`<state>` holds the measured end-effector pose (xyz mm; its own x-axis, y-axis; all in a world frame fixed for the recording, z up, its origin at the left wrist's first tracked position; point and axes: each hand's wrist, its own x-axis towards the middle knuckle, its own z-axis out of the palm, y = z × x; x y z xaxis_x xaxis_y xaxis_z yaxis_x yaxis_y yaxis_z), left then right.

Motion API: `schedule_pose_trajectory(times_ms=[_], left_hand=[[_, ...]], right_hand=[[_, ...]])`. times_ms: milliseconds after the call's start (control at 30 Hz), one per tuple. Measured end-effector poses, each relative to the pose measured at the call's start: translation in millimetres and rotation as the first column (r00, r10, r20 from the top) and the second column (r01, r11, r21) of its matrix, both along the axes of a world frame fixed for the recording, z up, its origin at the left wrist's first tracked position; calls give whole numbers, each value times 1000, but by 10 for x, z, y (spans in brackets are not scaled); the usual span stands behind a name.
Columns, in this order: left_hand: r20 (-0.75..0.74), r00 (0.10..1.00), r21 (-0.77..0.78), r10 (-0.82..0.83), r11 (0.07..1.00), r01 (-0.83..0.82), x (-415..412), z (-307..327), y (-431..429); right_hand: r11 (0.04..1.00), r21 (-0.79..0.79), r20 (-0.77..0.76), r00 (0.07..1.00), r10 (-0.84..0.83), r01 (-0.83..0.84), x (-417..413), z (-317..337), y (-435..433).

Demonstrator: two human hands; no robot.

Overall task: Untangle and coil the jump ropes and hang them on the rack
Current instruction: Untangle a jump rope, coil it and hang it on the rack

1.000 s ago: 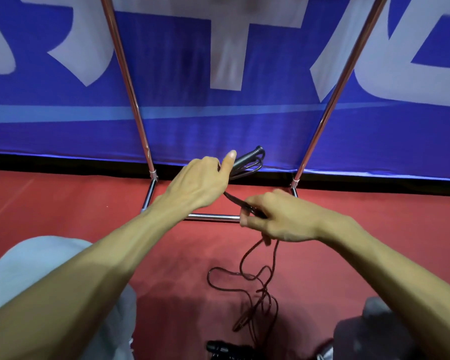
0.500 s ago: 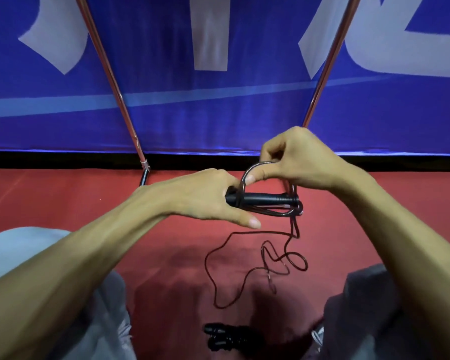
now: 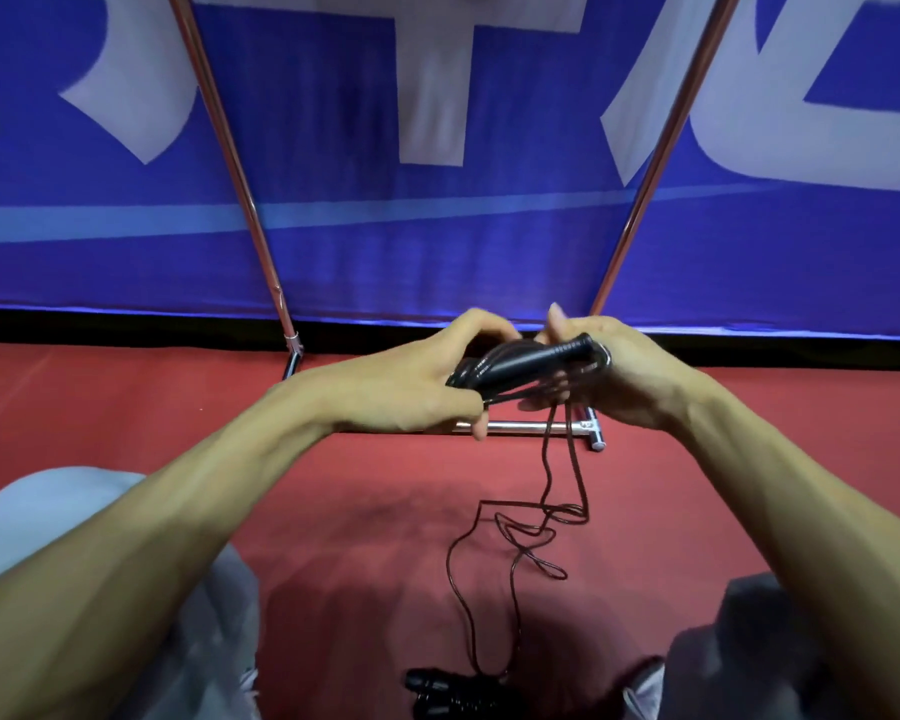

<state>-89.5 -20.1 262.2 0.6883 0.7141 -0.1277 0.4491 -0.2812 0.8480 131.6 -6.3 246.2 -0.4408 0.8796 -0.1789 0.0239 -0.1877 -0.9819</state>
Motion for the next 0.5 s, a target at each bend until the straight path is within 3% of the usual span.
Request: schedule_pose_trajectory(times_ms=[100,233,300,367,433,500], left_hand=[[157,988,-51,10,999,-2,-45,60,-1],[182,957,123,226,960,-250,-65,61,48],[140,905,341,402,839,-425,-82,48,95],[108,842,525,528,689,-499,-103,35,138],[-14,827,606,562,663,-440,-119,13,175],[-171,800,601,576,704,-379,-131,-43,208]], right_hand=[[991,-128,-175,985,0,-23,-80,-64,-9],[988,-148,-21,999,38,-41,-241,-160,-76],[984,-148,122,985,121,-103,-304,-191,-124],[967,-116,338,907,253,-226,-367,-207,-194],[945,-51,570,767,294,-324,-438,-204,-270],[912,108,785,597,165,-395,-483,-173,-300]])
